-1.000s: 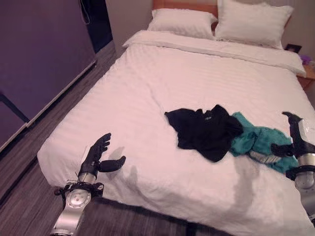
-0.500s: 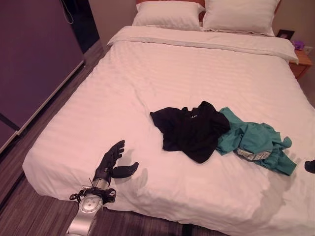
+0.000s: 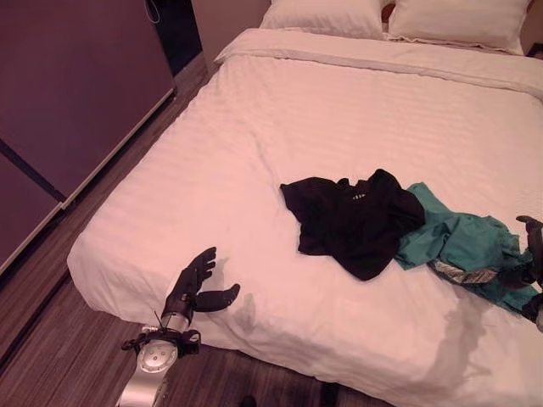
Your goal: Pick up bed clothes into laundry basket.
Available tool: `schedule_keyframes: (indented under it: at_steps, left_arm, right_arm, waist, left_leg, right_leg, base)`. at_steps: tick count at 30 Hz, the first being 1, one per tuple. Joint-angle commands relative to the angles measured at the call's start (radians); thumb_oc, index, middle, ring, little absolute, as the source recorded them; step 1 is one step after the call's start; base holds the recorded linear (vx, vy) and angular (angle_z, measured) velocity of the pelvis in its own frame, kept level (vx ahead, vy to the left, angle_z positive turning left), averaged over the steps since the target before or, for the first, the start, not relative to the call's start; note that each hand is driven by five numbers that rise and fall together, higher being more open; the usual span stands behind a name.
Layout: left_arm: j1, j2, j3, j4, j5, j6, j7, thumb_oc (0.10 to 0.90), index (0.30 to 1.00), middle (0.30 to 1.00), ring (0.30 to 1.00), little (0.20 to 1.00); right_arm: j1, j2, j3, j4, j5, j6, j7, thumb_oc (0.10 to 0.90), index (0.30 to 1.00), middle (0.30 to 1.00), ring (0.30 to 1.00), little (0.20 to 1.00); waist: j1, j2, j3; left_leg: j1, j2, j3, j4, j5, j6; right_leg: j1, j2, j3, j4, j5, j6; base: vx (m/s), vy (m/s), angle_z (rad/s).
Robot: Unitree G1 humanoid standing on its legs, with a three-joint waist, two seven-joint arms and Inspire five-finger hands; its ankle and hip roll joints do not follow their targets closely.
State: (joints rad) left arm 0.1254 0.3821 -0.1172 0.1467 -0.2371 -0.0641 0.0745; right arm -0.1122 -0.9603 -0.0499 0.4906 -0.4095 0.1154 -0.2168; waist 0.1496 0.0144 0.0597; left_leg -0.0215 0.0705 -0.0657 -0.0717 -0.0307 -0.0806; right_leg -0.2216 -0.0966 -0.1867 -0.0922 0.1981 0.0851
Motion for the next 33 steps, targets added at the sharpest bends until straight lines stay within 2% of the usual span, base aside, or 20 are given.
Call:
schedule_keyframes:
  at_steps: [1,8,9,10,15,18,19,21,22,24,25,26,29,31,33]
  left_arm:
    - [-0.083,0.063,0.011,-0.08,-0.039,-0.089,0.014,0.8,0.9,0.9,0.9,0.9]
    - [-0.081,0.054,-0.017,0.039,-0.083,-0.081,0.005,0.8,0.9,0.9,0.9,0.9]
    - [-0.078,0.058,-0.014,0.049,-0.082,-0.081,0.004,0.8,0.9,0.9,0.9,0.9]
    - [-0.075,0.064,-0.009,0.066,-0.079,-0.081,0.004,0.8,0.9,0.9,0.9,0.9]
    - [-0.037,0.066,0.043,0.213,-0.085,-0.064,0.004,0.8,0.9,0.9,0.9,0.9]
    - [0.012,0.101,0.158,0.379,-0.07,-0.044,0.027,0.8,0.9,0.9,0.9,0.9]
    - [0.011,0.101,0.159,0.38,-0.069,-0.044,0.027,0.8,0.9,0.9,0.9,0.9]
    - [0.022,0.175,0.267,0.477,-0.004,-0.026,0.06,0.8,0.9,0.9,0.9,0.9]
    - [-0.005,0.278,0.379,0.551,0.081,-0.017,0.11,0.8,0.9,0.9,0.9,0.9]
    - [-0.041,0.404,0.481,0.566,0.164,-0.012,0.187,0.8,0.9,0.9,0.9,0.9]
    - [-0.042,0.406,0.481,0.566,0.165,-0.011,0.187,0.8,0.9,0.9,0.9,0.9]
    - [-0.074,0.5,0.534,0.563,0.232,0.002,0.244,0.8,0.9,0.9,0.9,0.9]
    - [-0.175,0.644,0.538,0.496,0.306,0.005,0.305,0.8,0.9,0.9,0.9,0.9]
    - [-0.248,0.673,0.484,0.43,0.34,0.001,0.326,0.8,0.9,0.9,0.9,0.9]
    - [-0.326,0.649,0.408,0.347,0.365,-0.001,0.339,0.8,0.9,0.9,0.9,0.9]
  right_arm:
    - [-0.13,-0.042,0.001,-0.05,-0.003,-0.018,-0.061,0.8,0.9,0.9,0.9,0.9]
    - [-0.169,-0.024,0.088,0.099,0.045,-0.018,-0.033,0.8,0.9,0.9,0.9,0.9]
    - [-0.175,-0.026,0.104,0.126,0.049,-0.02,-0.026,0.679,0.719,0.719,0.719,0.719]
    - [-0.186,-0.035,0.12,0.156,0.052,-0.021,-0.023,0.4,0.3,0.3,0.3,0.3]
    - [-0.195,-0.04,0.158,0.186,0.044,-0.037,-0.001,0.4,0.3,0.3,0.3,0.3]
    - [-0.155,-0.035,0.139,0.168,0.034,-0.044,0.014,0.4,0.3,0.3,0.3,0.3]
    - [-0.154,-0.034,0.137,0.166,0.033,-0.043,0.014,0.4,0.3,0.3,0.3,0.3]
    - [-0.088,-0.02,0.087,0.091,0.019,-0.051,0.027,0.4,0.3,0.3,0.3,0.3]
    - [-0.011,-0.008,0.047,0.021,0.003,-0.066,0.035,0.4,0.3,0.3,0.3,0.3]
    - [0.088,0.029,-0.011,-0.045,-0.002,-0.073,0.052,0.4,0.3,0.3,0.3,0.3]
    - [0.092,0.032,-0.015,-0.049,-0.002,-0.072,0.053,0.4,0.3,0.3,0.3,0.3]
    - [0.147,0.073,-0.02,-0.061,0.004,-0.081,0.061,0.4,0.3,0.3,0.3,0.3]
    - [0.195,0.143,0.003,-0.04,0.041,-0.093,0.065,0.4,0.3,0.3,0.3,0.3]
    - [0.195,0.19,0.036,0.0,0.053,-0.095,0.062,0.4,0.3,0.3,0.3,0.3]
    - [0.18,0.225,0.065,0.06,0.064,-0.091,0.054,0.4,0.3,0.3,0.3,0.3]
  waist:
    - [0.009,-0.062,-0.015]
    - [0.011,-0.063,0.016]
    - [0.012,-0.064,0.017]
    - [0.016,-0.066,0.017]
    - [0.016,-0.06,0.005]
    - [0.021,-0.045,-0.004]
    - [0.019,-0.047,-0.003]
    - [0.016,-0.039,-0.019]
    - [0.004,-0.023,-0.04]
    - [0.003,-0.02,-0.053]
    - [0.002,-0.024,-0.051]
    - [-0.007,-0.015,-0.065]
    - [-0.025,-0.005,-0.083]
    - [-0.032,-0.001,-0.084]
    - [-0.033,-0.001,-0.08]
  left_leg:
    - [-0.098,0.005,-0.028,-0.016,0.061,-0.038]
    - [-0.244,-0.013,-0.043,-0.016,0.106,-0.037]
    - [-0.261,-0.016,-0.045,-0.016,0.11,-0.037]
    - [-0.275,-0.019,-0.046,-0.016,0.116,-0.038]
    - [-0.279,-0.024,-0.04,-0.016,0.12,-0.038]
    - [-0.243,-0.017,-0.029,-0.016,0.106,-0.041]
    - [-0.247,-0.021,-0.03,-0.016,0.113,-0.04]
    - [-0.22,-0.016,-0.022,-0.016,0.109,-0.044]
    - [-0.192,-0.005,-0.011,-0.016,0.097,-0.049]
    - [-0.168,0.0,-0.004,-0.016,0.09,-0.053]
    - [-0.171,-0.003,-0.005,-0.016,0.098,-0.053]
    - [-0.148,0.003,0.001,-0.016,0.085,-0.055]
    - [-0.127,0.001,0.011,-0.016,0.088,-0.059]
    - [-0.115,0.005,0.015,-0.016,0.083,-0.06]
    - [-0.107,0.007,0.018,-0.016,0.081,-0.06]
  right_leg:
    - [0.041,-0.084,-0.017,0.005,-0.058,0.141]
    - [-0.089,-0.082,-0.022,0.005,-0.032,0.134]
    - [-0.104,-0.081,-0.021,0.005,-0.03,0.133]
    - [-0.116,-0.082,-0.024,0.005,-0.027,0.133]
    - [-0.121,-0.083,-0.019,0.005,-0.029,0.13]
    - [-0.091,-0.079,-0.016,0.005,-0.045,0.128]
    - [-0.094,-0.083,-0.017,0.005,-0.039,0.128]
    - [-0.073,-0.085,-0.015,0.005,-0.045,0.129]
    - [-0.053,-0.083,-0.014,0.005,-0.056,0.13]
    - [-0.028,-0.084,-0.017,0.005,-0.065,0.132]
    - [-0.031,-0.087,-0.018,0.005,-0.059,0.131]
    - [-0.01,-0.084,-0.018,0.005,-0.071,0.133]
    - [0.008,-0.092,-0.018,0.005,-0.066,0.138]
    - [0.019,-0.094,-0.018,0.005,-0.069,0.141]
    - [0.027,-0.095,-0.019,0.005,-0.069,0.143]
  base:
    - [-0.05,0.0,0.04]
    - [-0.09,-0.002,0.13]
    - [-0.07,0.012,0.14]
    - [-0.06,0.005,0.06]
    - [-0.01,0.002,-0.01]
    - [0.06,0.002,-0.04]
    - [0.04,0.014,-0.07]
    - [0.13,0.022,-0.07]
    - [0.18,0.006,0.05]
    - [0.11,-0.011,-0.01]
    - [0.1,-0.009,-0.19]
    - [0.08,-0.006,-0.2]
    - [0.06,-0.006,0.13]
    - [0.02,-0.032,0.04]
    - [0.0,-0.032,0.06]
